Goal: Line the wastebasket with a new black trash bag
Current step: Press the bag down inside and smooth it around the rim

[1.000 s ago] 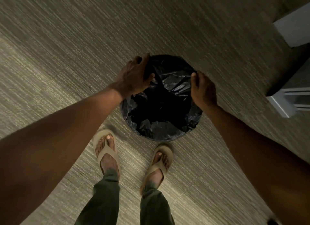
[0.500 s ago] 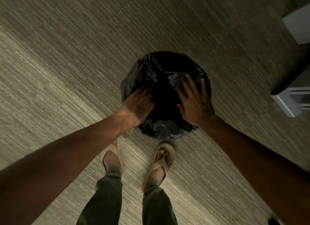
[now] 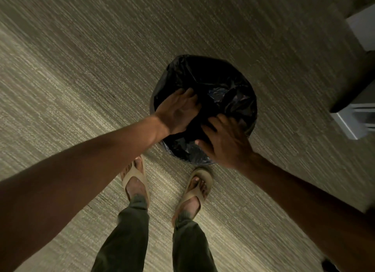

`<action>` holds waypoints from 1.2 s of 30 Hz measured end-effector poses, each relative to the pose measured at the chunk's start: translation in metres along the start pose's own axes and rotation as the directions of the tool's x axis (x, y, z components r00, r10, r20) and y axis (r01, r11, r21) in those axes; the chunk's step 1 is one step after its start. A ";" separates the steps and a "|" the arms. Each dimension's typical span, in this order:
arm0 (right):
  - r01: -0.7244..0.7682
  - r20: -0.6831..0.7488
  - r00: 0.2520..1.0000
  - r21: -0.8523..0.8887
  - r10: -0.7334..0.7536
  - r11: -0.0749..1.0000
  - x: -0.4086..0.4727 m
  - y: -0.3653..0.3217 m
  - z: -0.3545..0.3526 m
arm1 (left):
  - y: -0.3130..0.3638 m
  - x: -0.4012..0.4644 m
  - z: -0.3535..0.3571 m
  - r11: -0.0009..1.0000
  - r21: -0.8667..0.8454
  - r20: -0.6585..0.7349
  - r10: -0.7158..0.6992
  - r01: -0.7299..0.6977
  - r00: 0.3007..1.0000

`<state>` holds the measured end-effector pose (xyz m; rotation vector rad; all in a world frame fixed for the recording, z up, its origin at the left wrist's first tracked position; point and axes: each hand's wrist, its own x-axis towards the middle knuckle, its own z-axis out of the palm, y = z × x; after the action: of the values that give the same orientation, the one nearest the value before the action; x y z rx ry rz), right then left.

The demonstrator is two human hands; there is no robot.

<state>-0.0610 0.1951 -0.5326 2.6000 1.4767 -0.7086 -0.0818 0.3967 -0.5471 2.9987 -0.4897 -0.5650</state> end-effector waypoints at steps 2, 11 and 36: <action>0.017 0.156 0.987 0.066 -0.028 0.998 -0.008 -0.012 0.011 | -0.009 0.010 -0.003 0.999 0.039 -0.026 -0.012 0.013 1.000; 0.016 0.001 1.000 0.223 -0.017 0.975 -0.029 0.003 0.023 | -0.024 0.036 -0.039 0.988 -0.142 -0.050 0.061 -0.068 0.997; 0.158 0.346 0.913 0.188 -0.215 0.969 0.001 -0.023 0.018 | -0.017 0.033 -0.012 0.997 0.025 0.018 0.077 -0.077 0.997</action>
<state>-0.0861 0.2036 -0.5457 2.2712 1.6138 -1.2973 -0.0437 0.4022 -0.5491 2.9861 -0.6151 -0.5833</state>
